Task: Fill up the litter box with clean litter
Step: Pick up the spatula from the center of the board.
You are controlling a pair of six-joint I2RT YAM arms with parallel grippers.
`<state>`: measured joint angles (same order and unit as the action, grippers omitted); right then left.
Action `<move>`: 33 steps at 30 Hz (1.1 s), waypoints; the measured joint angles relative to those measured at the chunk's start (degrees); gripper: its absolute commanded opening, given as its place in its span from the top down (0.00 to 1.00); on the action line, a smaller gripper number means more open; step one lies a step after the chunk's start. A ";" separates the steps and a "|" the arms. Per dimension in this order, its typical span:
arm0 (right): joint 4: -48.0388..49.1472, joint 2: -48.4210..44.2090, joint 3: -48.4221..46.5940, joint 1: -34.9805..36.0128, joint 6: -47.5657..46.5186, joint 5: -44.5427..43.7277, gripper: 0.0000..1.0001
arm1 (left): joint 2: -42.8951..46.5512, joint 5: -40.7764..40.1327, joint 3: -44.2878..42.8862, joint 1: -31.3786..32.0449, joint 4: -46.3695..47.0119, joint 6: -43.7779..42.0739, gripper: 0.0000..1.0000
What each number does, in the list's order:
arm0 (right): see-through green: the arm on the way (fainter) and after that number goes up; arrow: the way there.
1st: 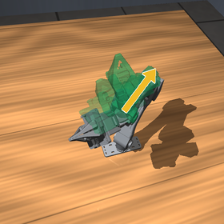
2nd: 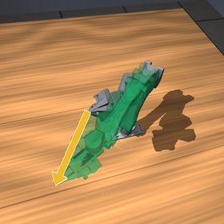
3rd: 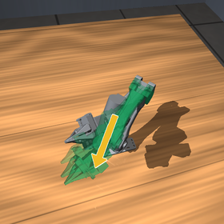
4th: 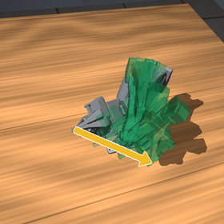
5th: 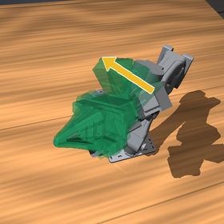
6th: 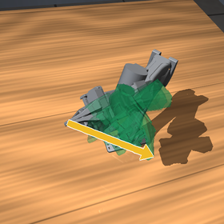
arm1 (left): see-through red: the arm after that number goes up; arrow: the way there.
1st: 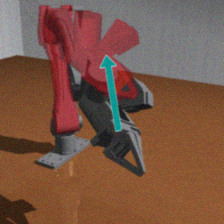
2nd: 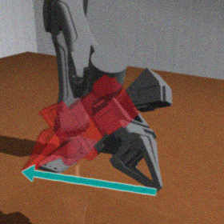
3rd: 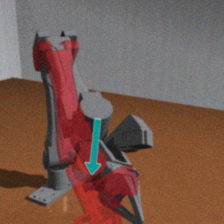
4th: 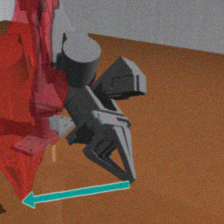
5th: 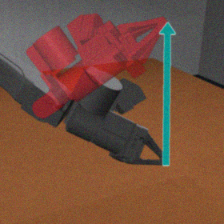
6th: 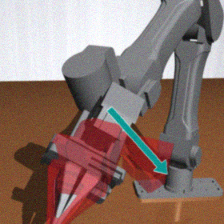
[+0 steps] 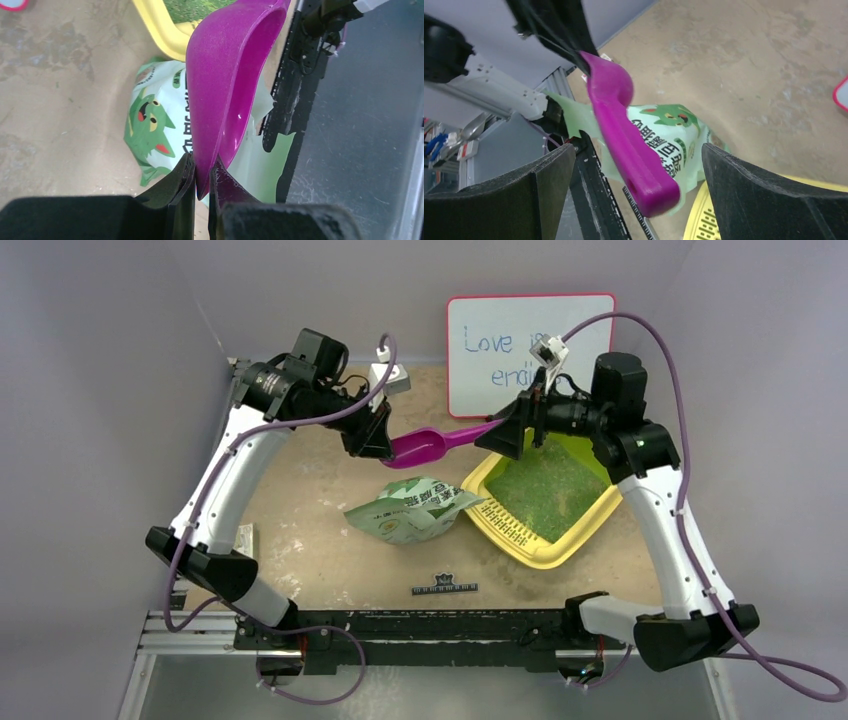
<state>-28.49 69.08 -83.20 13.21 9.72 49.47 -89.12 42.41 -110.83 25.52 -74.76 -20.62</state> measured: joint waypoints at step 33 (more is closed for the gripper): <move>0.57 4.68 -0.09 -0.17 -0.79 17.75 0.49 | -3.56 7.45 1.99 0.92 3.10 1.09 1.00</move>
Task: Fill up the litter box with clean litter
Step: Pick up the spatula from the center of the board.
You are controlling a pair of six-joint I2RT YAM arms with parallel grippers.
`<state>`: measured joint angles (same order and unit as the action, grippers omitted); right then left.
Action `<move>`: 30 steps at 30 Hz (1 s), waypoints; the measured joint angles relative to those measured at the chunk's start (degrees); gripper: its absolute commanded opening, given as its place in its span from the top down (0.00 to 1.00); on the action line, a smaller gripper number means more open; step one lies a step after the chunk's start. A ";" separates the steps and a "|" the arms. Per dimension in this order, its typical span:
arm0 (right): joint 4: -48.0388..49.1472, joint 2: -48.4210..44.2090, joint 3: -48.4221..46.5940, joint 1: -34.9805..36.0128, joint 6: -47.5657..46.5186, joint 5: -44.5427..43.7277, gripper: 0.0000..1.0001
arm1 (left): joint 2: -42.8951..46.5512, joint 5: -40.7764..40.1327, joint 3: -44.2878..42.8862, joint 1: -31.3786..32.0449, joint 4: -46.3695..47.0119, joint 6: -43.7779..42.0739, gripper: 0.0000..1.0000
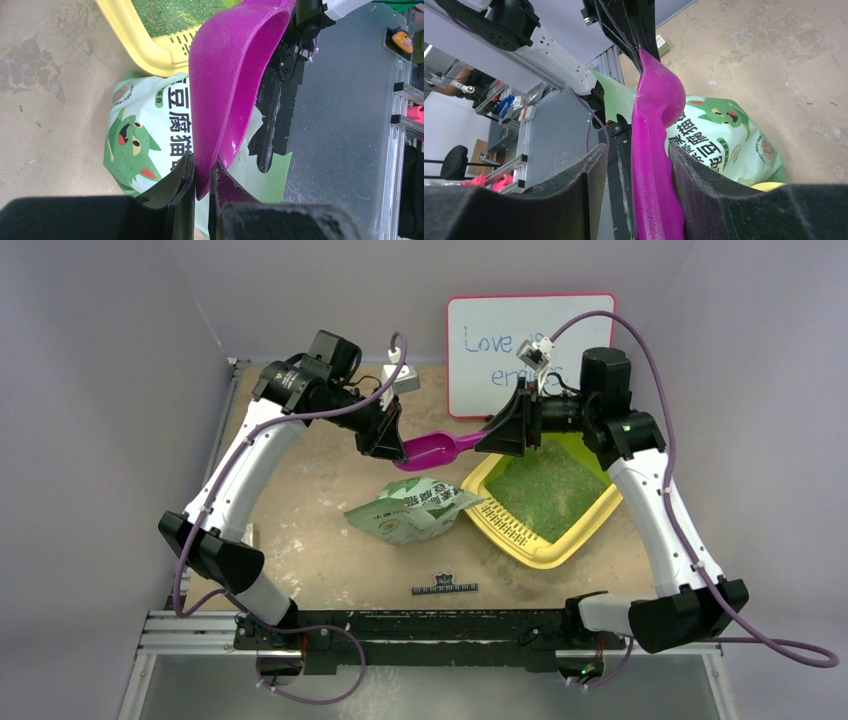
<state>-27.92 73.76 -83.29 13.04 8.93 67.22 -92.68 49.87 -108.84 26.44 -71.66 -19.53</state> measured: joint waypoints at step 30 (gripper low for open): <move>-2.47 -3.08 0.04 0.07 4.17 -8.98 1.00 | 8.92 -16.52 11.23 0.52 22.29 16.28 0.26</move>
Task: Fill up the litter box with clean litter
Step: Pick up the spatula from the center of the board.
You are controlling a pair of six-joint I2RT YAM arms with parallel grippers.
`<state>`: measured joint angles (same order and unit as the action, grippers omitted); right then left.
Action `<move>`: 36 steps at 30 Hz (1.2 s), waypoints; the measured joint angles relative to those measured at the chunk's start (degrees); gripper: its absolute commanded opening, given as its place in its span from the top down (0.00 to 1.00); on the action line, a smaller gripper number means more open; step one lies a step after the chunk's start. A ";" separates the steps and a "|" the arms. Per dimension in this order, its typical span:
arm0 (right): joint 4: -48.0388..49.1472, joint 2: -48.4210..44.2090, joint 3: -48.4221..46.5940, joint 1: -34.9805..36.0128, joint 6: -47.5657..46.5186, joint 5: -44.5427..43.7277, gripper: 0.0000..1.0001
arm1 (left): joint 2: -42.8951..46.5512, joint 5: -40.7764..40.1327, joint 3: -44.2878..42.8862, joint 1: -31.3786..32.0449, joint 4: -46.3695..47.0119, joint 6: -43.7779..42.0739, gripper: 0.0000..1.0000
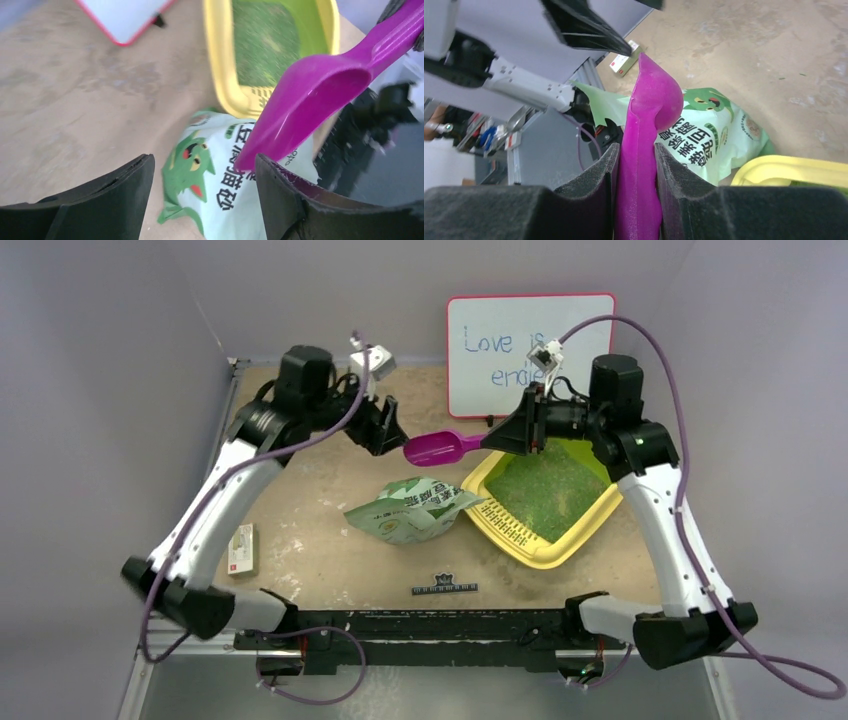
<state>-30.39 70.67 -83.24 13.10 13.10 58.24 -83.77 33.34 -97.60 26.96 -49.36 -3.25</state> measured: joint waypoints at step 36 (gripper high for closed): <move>-37.81 -8.83 -12.52 2.34 -5.92 -21.88 1.00 | 44.94 -13.70 34.67 -0.22 7.85 19.19 0.28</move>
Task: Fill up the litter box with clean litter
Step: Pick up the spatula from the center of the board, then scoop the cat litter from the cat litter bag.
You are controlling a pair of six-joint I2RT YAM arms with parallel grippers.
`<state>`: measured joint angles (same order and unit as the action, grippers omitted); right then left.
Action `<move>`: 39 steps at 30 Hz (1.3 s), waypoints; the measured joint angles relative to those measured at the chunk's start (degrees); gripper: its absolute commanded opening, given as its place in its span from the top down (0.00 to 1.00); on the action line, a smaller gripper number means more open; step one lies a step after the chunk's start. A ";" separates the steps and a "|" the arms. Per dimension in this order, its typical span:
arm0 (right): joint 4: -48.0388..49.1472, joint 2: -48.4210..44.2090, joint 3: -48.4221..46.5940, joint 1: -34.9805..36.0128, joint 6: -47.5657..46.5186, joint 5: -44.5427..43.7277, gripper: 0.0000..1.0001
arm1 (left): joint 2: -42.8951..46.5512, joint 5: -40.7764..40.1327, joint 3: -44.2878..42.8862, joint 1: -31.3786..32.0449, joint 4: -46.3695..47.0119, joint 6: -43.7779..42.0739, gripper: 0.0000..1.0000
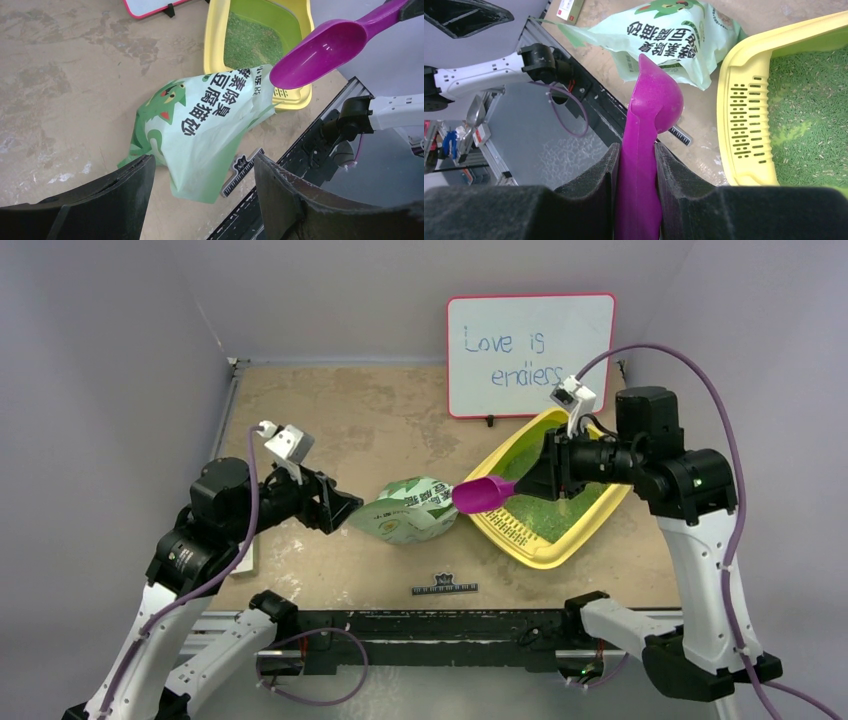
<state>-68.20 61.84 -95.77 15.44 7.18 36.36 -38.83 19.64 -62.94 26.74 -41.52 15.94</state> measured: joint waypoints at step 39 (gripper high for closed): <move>5.35 7.50 -0.61 23.65 9.35 -33.22 1.00 | 2.75 0.70 1.55 0.00 -5.60 -0.50 0.19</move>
<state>-62.85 69.34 -96.38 39.09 16.53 3.14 -36.07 20.34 -61.39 26.74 -47.11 15.44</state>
